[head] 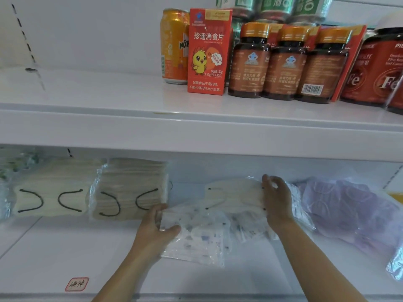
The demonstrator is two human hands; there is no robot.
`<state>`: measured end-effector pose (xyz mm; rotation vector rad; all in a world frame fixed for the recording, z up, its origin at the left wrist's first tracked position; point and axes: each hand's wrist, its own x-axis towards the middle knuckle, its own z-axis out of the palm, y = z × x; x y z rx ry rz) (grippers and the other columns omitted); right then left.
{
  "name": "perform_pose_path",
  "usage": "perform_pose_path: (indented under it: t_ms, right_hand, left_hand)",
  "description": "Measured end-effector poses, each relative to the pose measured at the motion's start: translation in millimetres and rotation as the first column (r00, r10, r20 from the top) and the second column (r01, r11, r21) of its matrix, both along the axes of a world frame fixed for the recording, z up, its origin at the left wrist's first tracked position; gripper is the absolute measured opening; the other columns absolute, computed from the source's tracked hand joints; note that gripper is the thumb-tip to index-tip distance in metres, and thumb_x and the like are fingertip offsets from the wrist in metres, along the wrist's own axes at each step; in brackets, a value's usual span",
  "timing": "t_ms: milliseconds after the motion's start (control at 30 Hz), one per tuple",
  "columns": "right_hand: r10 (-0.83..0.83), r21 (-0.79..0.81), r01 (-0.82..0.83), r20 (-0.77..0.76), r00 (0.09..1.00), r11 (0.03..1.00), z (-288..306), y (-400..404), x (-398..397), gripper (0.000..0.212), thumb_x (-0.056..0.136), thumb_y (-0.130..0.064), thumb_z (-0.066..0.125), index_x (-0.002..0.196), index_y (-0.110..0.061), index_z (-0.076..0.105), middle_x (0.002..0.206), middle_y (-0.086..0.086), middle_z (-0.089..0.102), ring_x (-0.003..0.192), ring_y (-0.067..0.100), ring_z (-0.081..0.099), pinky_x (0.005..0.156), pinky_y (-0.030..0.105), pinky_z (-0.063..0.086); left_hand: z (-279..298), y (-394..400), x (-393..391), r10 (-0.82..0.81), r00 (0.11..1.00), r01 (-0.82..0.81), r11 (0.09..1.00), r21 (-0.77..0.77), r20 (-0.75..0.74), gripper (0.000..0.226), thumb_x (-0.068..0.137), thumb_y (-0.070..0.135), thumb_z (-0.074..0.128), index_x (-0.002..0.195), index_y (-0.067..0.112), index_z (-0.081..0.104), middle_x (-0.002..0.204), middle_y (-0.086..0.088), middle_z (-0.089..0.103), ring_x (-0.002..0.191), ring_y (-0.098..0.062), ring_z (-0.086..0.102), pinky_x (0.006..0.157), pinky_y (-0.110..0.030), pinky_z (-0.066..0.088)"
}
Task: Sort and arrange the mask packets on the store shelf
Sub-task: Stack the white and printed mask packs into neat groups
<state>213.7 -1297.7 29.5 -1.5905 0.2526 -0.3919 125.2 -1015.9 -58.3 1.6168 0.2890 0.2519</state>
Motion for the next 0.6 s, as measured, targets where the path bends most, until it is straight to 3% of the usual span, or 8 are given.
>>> perform_pose_path:
  t_ms: [133,233,300,367,400,467,533,600]
  right_hand:
    - [0.266,0.198,-0.257,-0.023,0.964,0.946,14,-8,-20,0.012,0.103,-0.027,0.057,0.109,-0.021,0.065,0.09,-0.01,0.066,0.071,0.004,0.064,0.061,0.029,0.05]
    - [0.368,0.291,-0.353,0.003,0.93,0.889,16,-3,-30,0.016,0.101,-0.022,0.06,0.11,-0.012,0.068,0.087,0.001,0.07,0.066,0.008,0.068,0.057,0.029,0.054]
    - [0.382,0.318,-0.37,0.026,0.924,0.873,12,3,-32,0.02,0.098,-0.021,0.064,0.112,-0.006,0.07,0.094,0.013,0.071,0.074,0.019,0.07,0.059,0.029,0.057]
    - [0.404,0.278,-0.393,0.017,0.915,0.877,7,11,-34,0.014,0.097,-0.021,0.067,0.105,-0.011,0.073,0.095,0.014,0.073,0.079,0.024,0.07,0.068,0.035,0.059]
    - [0.409,0.226,-0.401,0.014,0.913,0.888,4,15,-34,0.009,0.096,-0.021,0.068,0.1,-0.015,0.074,0.094,0.012,0.074,0.081,0.025,0.069,0.072,0.039,0.057]
    - [0.377,0.06,-0.376,0.0,0.926,0.925,-3,24,-33,0.004,0.093,-0.019,0.072,0.09,-0.02,0.074,0.089,0.008,0.076,0.08,0.025,0.068,0.071,0.042,0.052]
    - [0.361,0.014,-0.36,-0.035,0.932,0.933,-11,34,-36,0.01,0.089,-0.011,0.074,0.085,-0.02,0.074,0.087,0.007,0.077,0.081,0.029,0.069,0.071,0.042,0.051]
    - [0.416,0.134,-0.403,-0.087,0.905,0.905,-15,45,-39,0.018,0.089,0.002,0.068,0.086,-0.015,0.074,0.092,0.013,0.077,0.079,0.029,0.069,0.071,0.037,0.052]
  left_hand:
    - [-1,-8,-2,0.054,0.998,-0.055,0.967,0.247,0.01,0.066,0.075,0.015,0.087,0.129,0.03,0.053,0.121,0.006,0.06,0.097,0.008,0.059,0.078,-0.013,0.044]
    - [3,-16,-3,0.128,0.973,-0.207,0.851,0.482,0.191,0.05,0.08,0.024,0.08,0.124,0.01,0.059,0.116,-0.01,0.059,0.106,-0.024,0.057,0.086,-0.034,0.049]
    - [8,-20,-10,0.175,0.931,-0.326,0.79,0.519,0.32,0.041,0.088,0.04,0.06,0.116,0.01,0.063,0.113,-0.011,0.062,0.107,-0.033,0.057,0.089,-0.046,0.05]
    - [24,-23,-27,0.15,0.935,-0.244,0.93,0.275,0.321,0.054,0.089,0.061,0.046,0.12,0.02,0.064,0.114,-0.001,0.066,0.107,-0.027,0.06,0.088,-0.036,0.051]
    - [36,-26,-35,0.084,0.958,-0.098,0.994,0.039,0.275,0.065,0.083,0.073,0.05,0.123,0.023,0.064,0.112,0.0,0.069,0.1,-0.027,0.061,0.08,-0.033,0.052]
    - [51,-25,-45,-0.135,0.954,0.224,0.913,-0.34,0.266,0.077,0.077,0.078,0.06,0.136,0.028,0.056,0.11,-0.008,0.072,0.08,-0.029,0.061,0.064,-0.034,0.05]
    - [58,-16,-55,-0.189,0.925,0.305,0.887,-0.347,0.331,0.061,0.087,0.059,0.059,0.141,0.033,0.05,0.092,-0.017,0.066,0.065,-0.025,0.055,0.058,-0.032,0.045]
    - [60,-4,-63,-0.169,0.931,0.282,0.897,-0.342,0.324,0.062,0.083,0.057,0.07,0.131,0.019,0.063,0.083,-0.023,0.06,0.062,-0.025,0.054,0.06,-0.034,0.043]
